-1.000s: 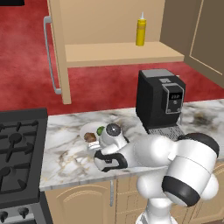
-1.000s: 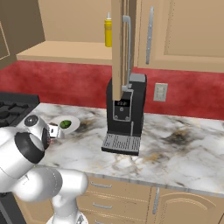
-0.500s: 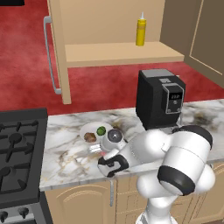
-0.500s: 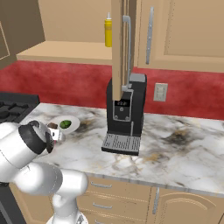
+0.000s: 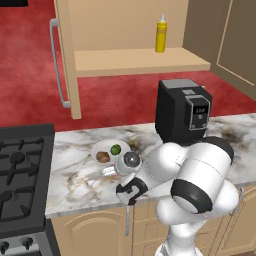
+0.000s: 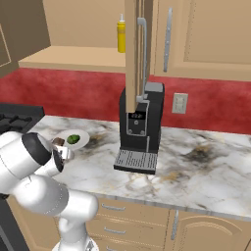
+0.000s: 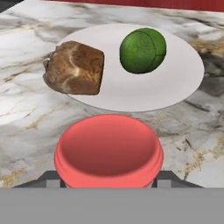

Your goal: Pick the avocado and bread from the counter and place them on the plate. Then pick the jam from the cabinet and place it next to the plate. Lastly close the cabinet door.

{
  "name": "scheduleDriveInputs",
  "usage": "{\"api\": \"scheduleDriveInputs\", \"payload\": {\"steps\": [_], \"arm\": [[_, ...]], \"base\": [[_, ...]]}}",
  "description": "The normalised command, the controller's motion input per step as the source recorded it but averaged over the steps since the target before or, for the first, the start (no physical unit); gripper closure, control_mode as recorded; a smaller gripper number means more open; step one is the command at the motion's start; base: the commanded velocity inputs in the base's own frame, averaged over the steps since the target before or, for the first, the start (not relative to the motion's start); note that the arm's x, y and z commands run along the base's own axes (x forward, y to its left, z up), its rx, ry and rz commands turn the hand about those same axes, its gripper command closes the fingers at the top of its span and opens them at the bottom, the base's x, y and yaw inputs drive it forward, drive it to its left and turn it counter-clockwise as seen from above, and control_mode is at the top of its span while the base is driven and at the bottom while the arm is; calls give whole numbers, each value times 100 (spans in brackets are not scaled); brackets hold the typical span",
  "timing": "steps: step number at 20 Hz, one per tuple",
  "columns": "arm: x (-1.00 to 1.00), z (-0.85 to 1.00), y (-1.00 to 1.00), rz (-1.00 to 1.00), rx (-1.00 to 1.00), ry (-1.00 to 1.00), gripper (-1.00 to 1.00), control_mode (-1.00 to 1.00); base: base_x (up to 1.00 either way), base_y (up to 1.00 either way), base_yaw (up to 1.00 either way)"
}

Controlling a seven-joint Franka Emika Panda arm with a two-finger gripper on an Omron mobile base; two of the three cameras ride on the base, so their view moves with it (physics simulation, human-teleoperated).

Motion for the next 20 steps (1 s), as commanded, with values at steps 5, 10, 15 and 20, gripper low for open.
{"api": "scheduleDriveInputs", "payload": {"steps": [5, 10, 15, 20], "arm": [[0, -22, 0, 0, 0, 0, -100, -100], [-1, -34, 0, 0, 2, 3, -100, -100], [-27, -54, 0, -2, 1, 16, -100, -100], [-53, -58, -13, -9, 0, 6, -100, -100]], "base": [[0, 0, 0], [0, 0, 0], [0, 0, 0], [0, 0, 0]]}}
